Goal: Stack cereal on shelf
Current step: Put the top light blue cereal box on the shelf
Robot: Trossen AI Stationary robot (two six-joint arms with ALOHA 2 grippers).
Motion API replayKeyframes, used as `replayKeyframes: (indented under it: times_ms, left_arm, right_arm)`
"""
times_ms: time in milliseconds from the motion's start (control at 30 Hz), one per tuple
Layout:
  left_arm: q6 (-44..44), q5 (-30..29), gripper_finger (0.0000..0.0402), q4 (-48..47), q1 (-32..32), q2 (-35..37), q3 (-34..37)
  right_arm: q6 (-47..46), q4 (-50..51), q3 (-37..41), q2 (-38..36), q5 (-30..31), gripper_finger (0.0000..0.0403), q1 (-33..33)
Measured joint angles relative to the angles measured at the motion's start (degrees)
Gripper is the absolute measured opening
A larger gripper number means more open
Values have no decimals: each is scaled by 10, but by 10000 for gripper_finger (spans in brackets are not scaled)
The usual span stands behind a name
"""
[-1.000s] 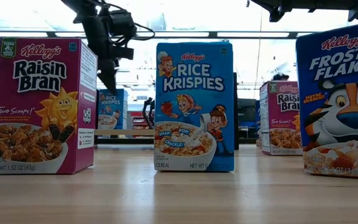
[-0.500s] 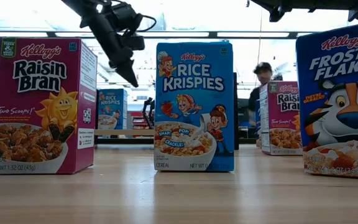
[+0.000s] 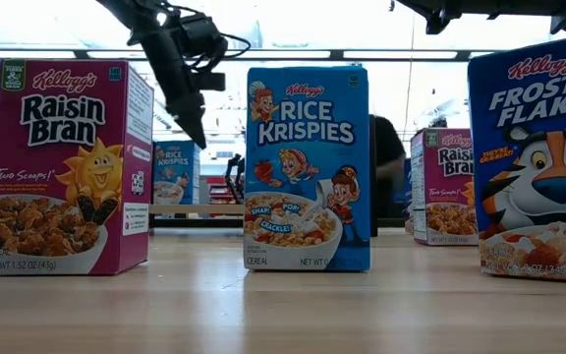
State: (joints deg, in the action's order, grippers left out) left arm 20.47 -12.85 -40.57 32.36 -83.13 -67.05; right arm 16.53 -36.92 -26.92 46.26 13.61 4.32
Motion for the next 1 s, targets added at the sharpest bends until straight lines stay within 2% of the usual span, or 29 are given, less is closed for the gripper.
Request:
replayKeyframes:
  times_ms: [400,533,700,833,1000]
  left_arm:
    - [-4,-2,0,-16,-4,4,-15]
    - [-7,8,0,-82,-17,7,-53]
    - [-9,76,0,-210,-25,8,-83]
    - [-1,82,0,-258,-24,8,-58]
    - [-9,72,0,-189,-25,8,4]
  right_arm:
    - [0,0,0,0,0,9,0]
    - [0,0,0,0,0,9,0]
    - [0,0,0,0,0,9,0]
    - [0,1,0,0,0,9,0]
    - [0,2,0,0,0,9,0]
